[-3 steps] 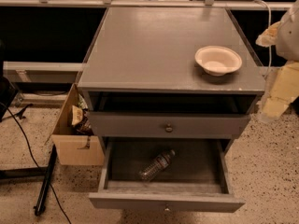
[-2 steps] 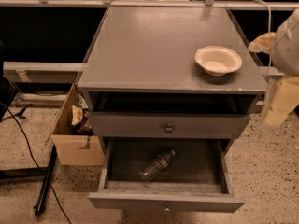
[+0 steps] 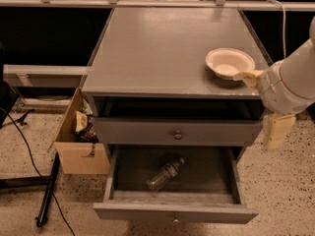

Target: Pick water bottle from middle drawer and place on counter

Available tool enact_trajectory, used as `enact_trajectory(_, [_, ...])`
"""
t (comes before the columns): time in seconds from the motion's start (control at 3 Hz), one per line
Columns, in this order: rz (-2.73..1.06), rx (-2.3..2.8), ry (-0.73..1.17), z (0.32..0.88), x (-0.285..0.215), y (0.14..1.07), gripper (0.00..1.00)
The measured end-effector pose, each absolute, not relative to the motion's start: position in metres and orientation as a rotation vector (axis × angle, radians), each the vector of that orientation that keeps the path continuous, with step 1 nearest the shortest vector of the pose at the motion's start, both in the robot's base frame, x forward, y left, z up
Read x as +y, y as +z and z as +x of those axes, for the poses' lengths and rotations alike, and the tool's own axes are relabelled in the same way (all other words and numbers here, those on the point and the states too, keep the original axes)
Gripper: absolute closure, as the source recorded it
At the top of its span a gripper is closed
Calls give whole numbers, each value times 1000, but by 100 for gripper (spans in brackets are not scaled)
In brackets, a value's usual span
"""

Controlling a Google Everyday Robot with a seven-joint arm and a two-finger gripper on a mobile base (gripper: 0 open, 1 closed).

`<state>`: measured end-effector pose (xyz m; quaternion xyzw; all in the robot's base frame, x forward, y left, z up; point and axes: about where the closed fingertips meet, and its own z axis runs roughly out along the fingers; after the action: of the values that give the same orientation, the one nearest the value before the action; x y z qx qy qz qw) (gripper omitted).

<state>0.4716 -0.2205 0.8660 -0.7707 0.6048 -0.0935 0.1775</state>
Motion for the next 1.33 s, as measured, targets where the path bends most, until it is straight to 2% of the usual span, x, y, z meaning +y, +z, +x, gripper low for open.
enact_trajectory(1.0, [-2325, 1542, -238, 480, -230, 815, 0])
enact_trajectory(1.33, [-2412, 1381, -109, 482, -239, 773, 0])
